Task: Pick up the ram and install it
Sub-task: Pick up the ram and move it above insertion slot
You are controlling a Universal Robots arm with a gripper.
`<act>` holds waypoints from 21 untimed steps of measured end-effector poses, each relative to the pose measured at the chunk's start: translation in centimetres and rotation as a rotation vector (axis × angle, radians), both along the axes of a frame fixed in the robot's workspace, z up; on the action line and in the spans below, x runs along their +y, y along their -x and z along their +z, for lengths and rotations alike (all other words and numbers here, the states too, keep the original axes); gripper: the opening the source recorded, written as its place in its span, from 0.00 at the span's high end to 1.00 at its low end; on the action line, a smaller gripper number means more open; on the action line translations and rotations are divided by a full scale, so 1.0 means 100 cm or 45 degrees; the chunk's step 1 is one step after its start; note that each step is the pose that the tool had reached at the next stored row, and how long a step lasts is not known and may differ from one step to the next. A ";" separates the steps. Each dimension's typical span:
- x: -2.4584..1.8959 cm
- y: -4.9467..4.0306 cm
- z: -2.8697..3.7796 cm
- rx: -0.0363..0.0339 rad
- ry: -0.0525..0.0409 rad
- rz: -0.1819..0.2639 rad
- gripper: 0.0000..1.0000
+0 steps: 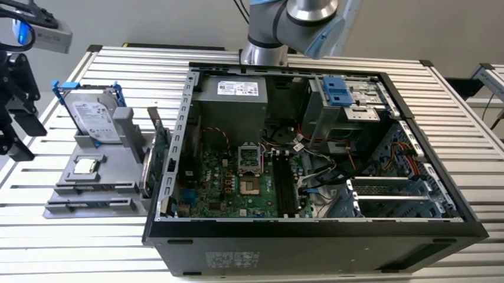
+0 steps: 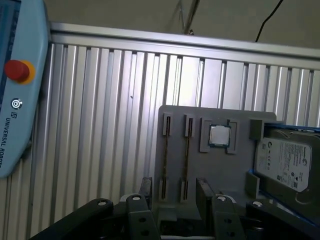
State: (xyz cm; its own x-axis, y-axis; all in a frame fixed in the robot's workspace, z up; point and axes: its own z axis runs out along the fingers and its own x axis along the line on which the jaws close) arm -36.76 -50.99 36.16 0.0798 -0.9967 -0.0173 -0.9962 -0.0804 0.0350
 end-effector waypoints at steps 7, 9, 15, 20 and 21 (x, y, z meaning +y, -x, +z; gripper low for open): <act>0.0000 0.0000 -0.0048 -0.0047 0.000 -0.003 0.00; 0.0001 0.0000 -0.0060 -0.0051 0.000 -0.003 0.00; 0.0002 0.0000 -0.0099 -0.0063 0.000 -0.004 0.00; 0.0003 0.0000 -0.0131 -0.0118 0.000 -0.004 0.00; 0.0003 0.0000 -0.0137 -0.0125 0.000 -0.004 0.00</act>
